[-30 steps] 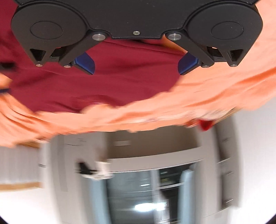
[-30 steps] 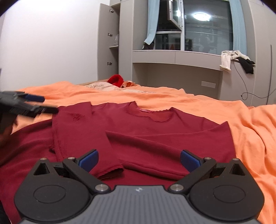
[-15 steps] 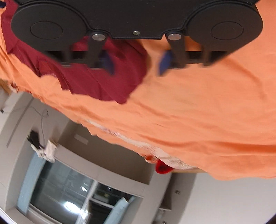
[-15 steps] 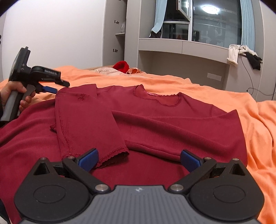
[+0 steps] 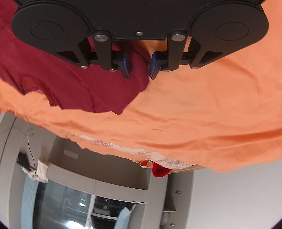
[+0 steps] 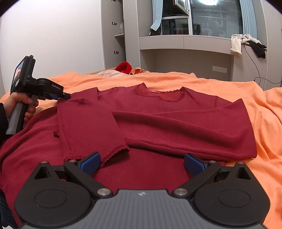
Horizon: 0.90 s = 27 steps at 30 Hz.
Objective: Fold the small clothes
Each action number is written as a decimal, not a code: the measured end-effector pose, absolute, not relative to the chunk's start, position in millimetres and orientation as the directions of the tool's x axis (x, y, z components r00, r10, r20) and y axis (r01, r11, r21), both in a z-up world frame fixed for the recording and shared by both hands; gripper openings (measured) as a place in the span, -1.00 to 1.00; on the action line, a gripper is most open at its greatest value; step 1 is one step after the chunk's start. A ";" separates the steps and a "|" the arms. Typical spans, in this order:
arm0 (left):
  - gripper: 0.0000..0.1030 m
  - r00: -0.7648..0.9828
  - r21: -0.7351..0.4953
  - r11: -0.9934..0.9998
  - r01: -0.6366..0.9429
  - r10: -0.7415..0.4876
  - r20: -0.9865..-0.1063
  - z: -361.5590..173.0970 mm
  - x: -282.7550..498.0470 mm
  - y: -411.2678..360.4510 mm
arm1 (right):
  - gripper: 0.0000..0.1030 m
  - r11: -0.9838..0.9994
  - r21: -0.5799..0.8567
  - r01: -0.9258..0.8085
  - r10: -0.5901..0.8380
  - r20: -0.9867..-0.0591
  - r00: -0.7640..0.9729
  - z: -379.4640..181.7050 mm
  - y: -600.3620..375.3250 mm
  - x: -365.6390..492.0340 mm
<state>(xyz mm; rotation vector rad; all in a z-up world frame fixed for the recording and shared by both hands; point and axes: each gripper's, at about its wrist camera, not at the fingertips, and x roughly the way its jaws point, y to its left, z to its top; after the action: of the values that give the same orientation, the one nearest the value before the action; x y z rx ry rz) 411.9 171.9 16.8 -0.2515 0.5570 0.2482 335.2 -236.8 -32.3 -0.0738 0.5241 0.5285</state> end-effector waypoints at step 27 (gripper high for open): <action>0.99 0.957 0.047 0.995 -0.088 0.097 -0.274 14.2 213.6 64.3 | 1.00 0.914 -0.156 -0.375 0.314 -0.315 0.896 -56.2 -256.5 183.9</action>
<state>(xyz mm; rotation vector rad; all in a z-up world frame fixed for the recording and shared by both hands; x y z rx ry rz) 213.6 64.3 14.2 0.0345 0.2792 0.0940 183.9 -256.5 -56.2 -0.2164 0.2895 0.3600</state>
